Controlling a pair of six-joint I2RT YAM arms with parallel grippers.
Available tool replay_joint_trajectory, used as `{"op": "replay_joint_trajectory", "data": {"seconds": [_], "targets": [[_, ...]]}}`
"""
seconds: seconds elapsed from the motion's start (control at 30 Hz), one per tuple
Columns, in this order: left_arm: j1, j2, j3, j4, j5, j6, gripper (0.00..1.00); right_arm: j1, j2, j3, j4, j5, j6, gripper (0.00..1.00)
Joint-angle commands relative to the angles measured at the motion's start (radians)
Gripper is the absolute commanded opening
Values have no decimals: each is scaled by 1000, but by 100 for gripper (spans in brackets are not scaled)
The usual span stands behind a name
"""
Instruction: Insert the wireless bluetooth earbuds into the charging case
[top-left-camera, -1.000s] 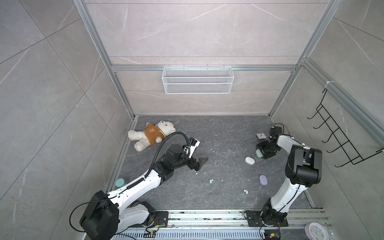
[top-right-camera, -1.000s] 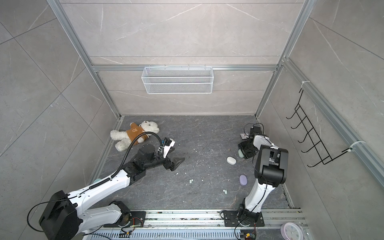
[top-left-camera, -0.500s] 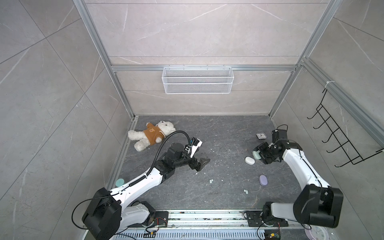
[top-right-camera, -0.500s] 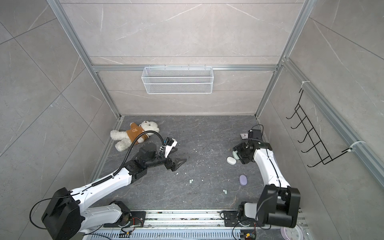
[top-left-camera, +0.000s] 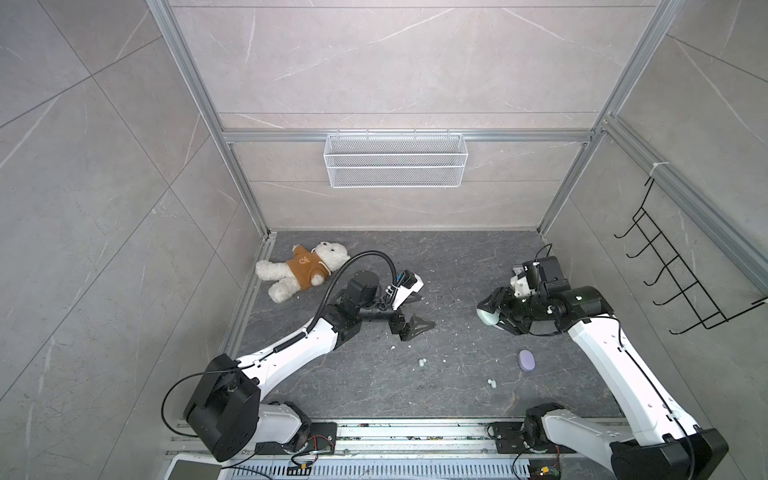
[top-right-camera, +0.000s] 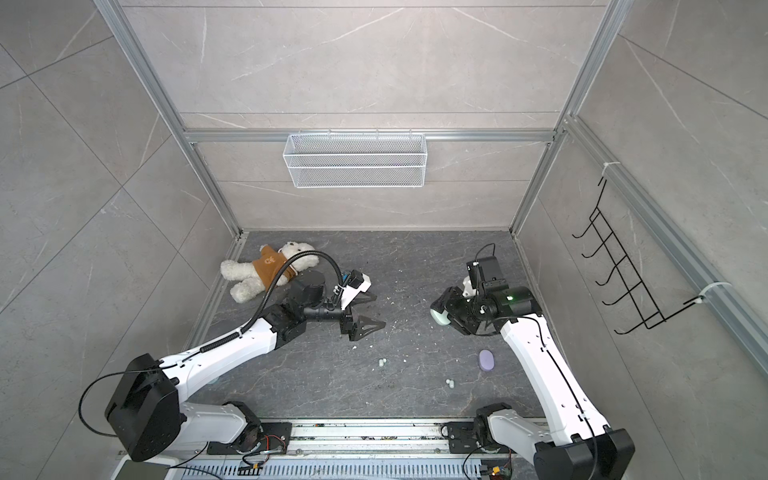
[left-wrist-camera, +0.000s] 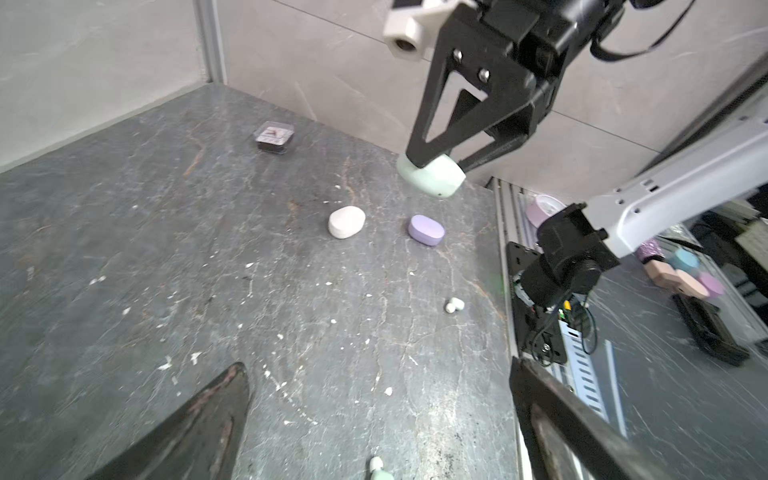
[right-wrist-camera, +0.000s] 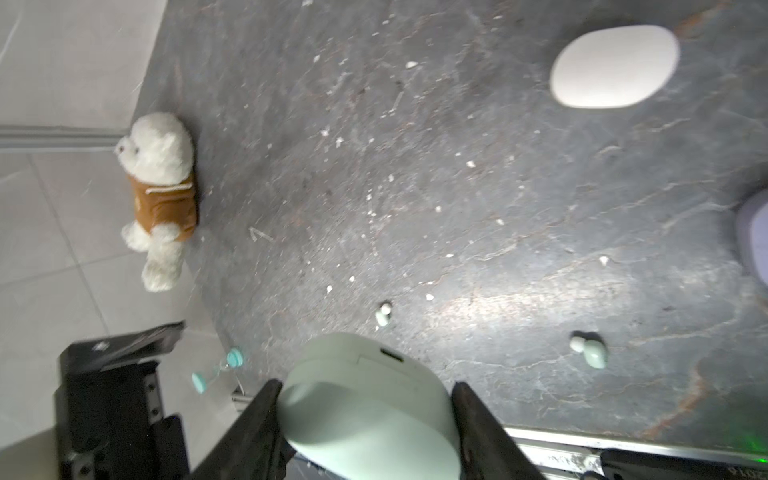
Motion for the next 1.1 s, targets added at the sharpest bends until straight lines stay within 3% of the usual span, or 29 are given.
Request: {"op": "replay_joint_trajectory", "data": {"seconds": [0.0,0.37,0.57,1.07], "targets": [[-7,19,54,-23,154,89,100,61,40,110,-76,-52,-77,56],[-18,39,122,-33,286,182,100,308,203,335,-149,-90,-233,56],[-30,34,119,-6,343,175,95,368,247,401,-145,-112,-254,56],[-33,-1,124,47,329,147,67,405,268,420,-93,-187,-228,56]]}}
